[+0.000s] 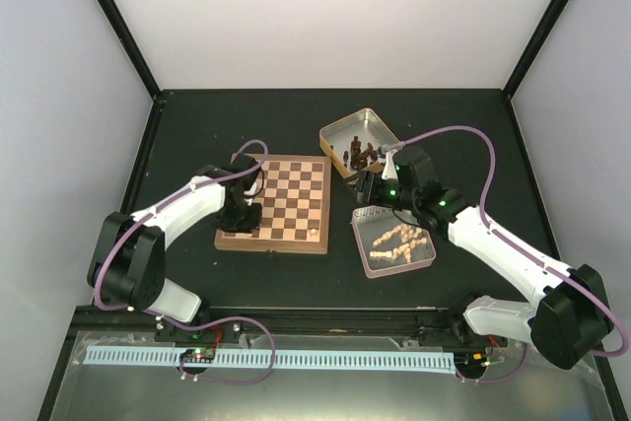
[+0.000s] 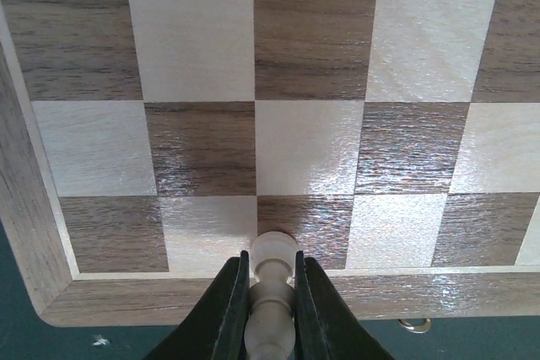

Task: Set up the chess pieces on the board
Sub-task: Place the chess piece on the chessboard.

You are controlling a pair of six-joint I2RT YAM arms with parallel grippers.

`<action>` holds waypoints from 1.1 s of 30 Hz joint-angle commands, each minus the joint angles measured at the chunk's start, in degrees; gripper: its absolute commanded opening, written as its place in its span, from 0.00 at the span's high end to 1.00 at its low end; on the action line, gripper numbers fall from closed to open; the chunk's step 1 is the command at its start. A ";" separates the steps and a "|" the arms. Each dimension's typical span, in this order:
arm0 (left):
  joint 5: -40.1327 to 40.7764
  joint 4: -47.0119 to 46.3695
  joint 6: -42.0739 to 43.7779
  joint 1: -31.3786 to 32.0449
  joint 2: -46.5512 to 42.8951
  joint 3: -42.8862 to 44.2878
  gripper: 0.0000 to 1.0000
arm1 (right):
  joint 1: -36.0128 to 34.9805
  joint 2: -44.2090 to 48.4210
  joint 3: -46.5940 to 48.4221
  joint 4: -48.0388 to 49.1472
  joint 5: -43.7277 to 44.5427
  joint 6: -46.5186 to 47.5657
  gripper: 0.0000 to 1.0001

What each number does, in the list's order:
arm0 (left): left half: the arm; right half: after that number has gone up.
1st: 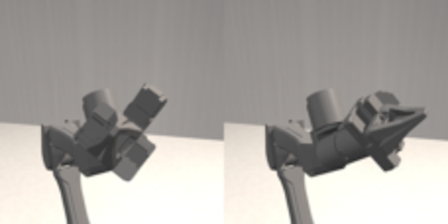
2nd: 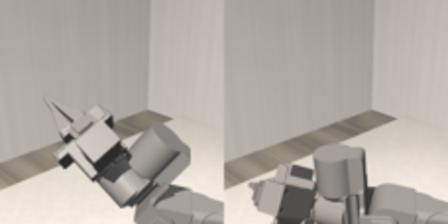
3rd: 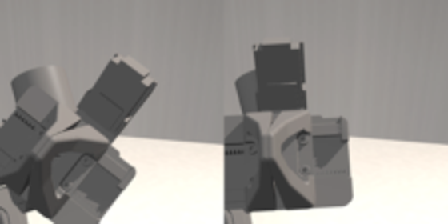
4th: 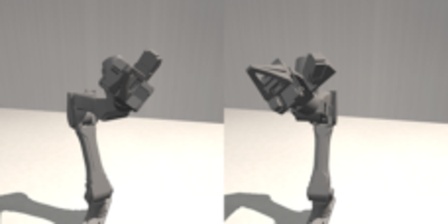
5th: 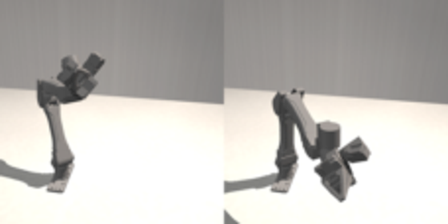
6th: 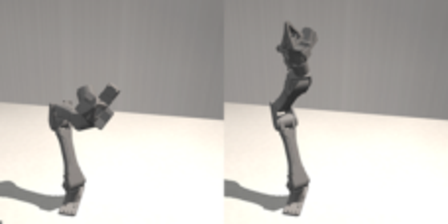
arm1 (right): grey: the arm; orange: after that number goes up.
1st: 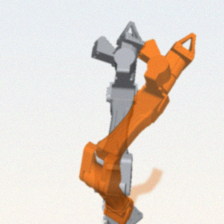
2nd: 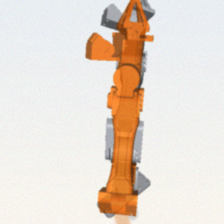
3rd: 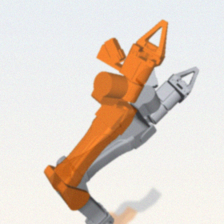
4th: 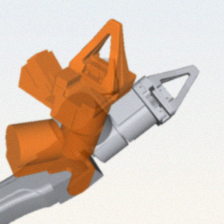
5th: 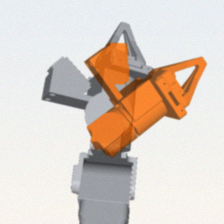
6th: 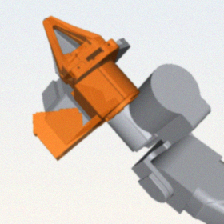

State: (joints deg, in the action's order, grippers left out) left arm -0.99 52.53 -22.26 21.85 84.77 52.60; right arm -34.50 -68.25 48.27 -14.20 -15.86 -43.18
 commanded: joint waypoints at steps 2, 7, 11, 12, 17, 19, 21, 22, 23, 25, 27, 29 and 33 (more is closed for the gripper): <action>-1.78 0.83 0.40 0.74 1.59 1.06 0.88 | 0.22 0.34 -0.54 0.97 -0.13 0.12 0.35; -3.13 -0.05 0.29 1.15 2.08 1.65 0.87 | 0.22 0.36 -0.58 0.76 0.01 0.24 0.35; -3.21 -0.22 0.38 1.35 2.65 1.76 0.87 | 0.22 0.49 -0.61 0.56 0.29 0.34 0.35; -3.16 -0.17 0.38 1.36 2.80 1.80 0.87 | 0.22 0.55 -0.60 0.57 0.26 0.32 0.35; -1.89 0.33 0.25 1.39 2.51 1.77 0.74 | 0.22 0.52 -0.53 0.50 0.17 0.33 0.35; -1.88 0.52 0.27 1.36 2.14 2.12 0.68 | 0.25 0.59 -0.54 0.22 0.42 0.33 0.35; -2.13 0.48 0.35 1.46 1.58 2.75 0.62 | 0.22 0.74 -0.48 0.03 0.89 0.50 0.35; -2.19 0.49 0.36 1.43 1.17 3.14 0.60 | 0.22 0.79 -0.46 -0.58 1.35 0.67 0.35; -2.35 0.42 0.43 1.37 0.72 3.61 0.57 | 0.23 0.92 -0.46 -0.97 1.93 0.95 0.35; -2.64 -0.02 0.53 1.32 -0.89 4.64 0.53 | 0.27 1.43 -0.45 -2.62 3.78 1.81 0.35; -2.93 -0.94 0.66 1.36 -2.93 5.56 0.50 | 0.26 1.85 -0.54 -4.93 6.55 2.96 0.35; -3.08 -2.43 0.73 1.36 -5.52 6.11 0.50 | 0.31 1.96 -0.69 -7.89 10.66 4.28 0.35; -3.32 -7.18 0.97 1.36 -13.20 5.77 0.47 | 0.72 1.10 -2.02 -14.97 19.59 6.21 0.37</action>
State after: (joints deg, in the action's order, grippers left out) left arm -3.20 50.59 -21.96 22.96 79.09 56.16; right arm -34.46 -67.40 48.03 -21.15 -7.14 -40.12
